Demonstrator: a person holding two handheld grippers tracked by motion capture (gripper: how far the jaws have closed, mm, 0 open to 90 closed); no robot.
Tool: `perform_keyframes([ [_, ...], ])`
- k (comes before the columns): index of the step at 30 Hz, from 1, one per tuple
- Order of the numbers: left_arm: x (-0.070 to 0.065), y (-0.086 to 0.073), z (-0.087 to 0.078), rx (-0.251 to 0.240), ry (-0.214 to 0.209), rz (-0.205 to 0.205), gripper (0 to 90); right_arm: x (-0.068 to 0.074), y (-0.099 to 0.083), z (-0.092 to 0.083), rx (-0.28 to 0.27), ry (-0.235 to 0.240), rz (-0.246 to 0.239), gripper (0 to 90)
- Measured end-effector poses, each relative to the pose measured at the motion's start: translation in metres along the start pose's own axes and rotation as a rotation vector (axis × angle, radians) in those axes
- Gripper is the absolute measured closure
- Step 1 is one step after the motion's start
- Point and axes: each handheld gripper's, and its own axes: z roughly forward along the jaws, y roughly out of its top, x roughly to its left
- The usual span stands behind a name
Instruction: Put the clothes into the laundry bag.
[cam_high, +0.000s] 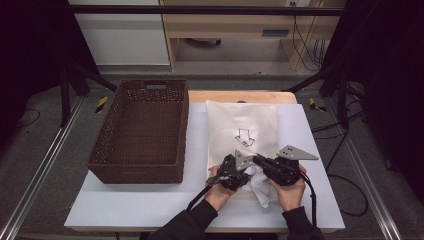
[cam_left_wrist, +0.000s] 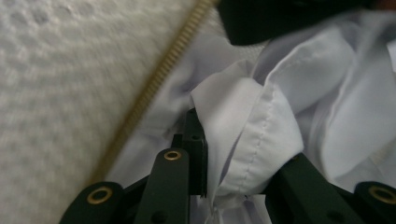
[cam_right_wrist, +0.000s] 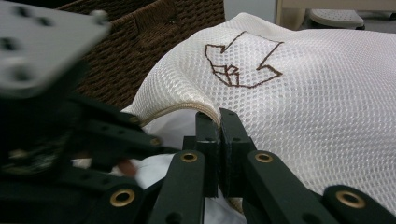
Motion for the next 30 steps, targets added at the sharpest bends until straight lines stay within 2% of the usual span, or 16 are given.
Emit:
perform_keyframes([
  [5,0.004,-0.004,0.02,-0.013,0.086,0.04,74.3,0.001,0.0,0.001,-0.001,0.0,-0.004,88.1],
  [9,0.008,-0.004,0.024,-0.021,0.106,0.041,72.8,0.0,-0.001,0.001,0.0,-0.008,-0.005,88.1],
  [11,0.009,-0.005,0.022,-0.014,0.089,0.027,68.9,0.0,-0.002,0.002,0.006,-0.012,-0.008,88.1],
  [12,0.009,-0.005,0.018,-0.001,0.082,0.003,65.1,0.0,-0.002,0.003,0.006,-0.013,-0.006,88.1],
  [13,0.009,-0.005,0.012,0.004,0.062,-0.032,58.0,0.0,-0.002,0.003,0.007,-0.014,-0.01,88.1],
  [14,0.009,-0.007,0.003,-0.018,0.017,-0.06,50.7,0.0,-0.002,0.003,0.006,-0.015,-0.009,88.1],
  [15,0.008,-0.009,-0.003,-0.029,-0.003,-0.063,47.7,-0.001,-0.002,0.003,0.003,-0.015,-0.007,88.1],
  [16,0.007,-0.011,-0.011,-0.04,-0.014,-0.059,45.4,-0.001,-0.002,0.003,0.002,-0.015,-0.005,88.1],
  [17,0.007,-0.013,-0.018,-0.042,-0.025,-0.039,43.5,-0.001,-0.002,0.002,0.002,-0.015,-0.004,88.1],
  [20,0.003,-0.02,-0.038,-0.026,-0.028,0.011,39.6,-0.002,-0.002,0.001,-0.002,-0.019,-0.005,88.0],
  [23,-0.002,-0.025,-0.048,-0.027,-0.052,0.03,39.1,-0.002,-0.002,0.002,0.001,-0.019,-0.003,88.0],
  [26,-0.012,-0.029,-0.044,-0.022,-0.09,0.046,42.6,-0.001,-0.002,0.003,0.002,-0.022,-0.008,88.0],
  [28,-0.018,-0.03,-0.032,0.005,-0.099,0.055,45.6,-0.002,-0.002,0.003,0.001,-0.021,-0.007,88.0],
  [30,-0.02,-0.029,-0.019,0.028,-0.112,0.047,47.0,-0.002,-0.002,0.002,0.001,-0.018,-0.006,88.0],
])
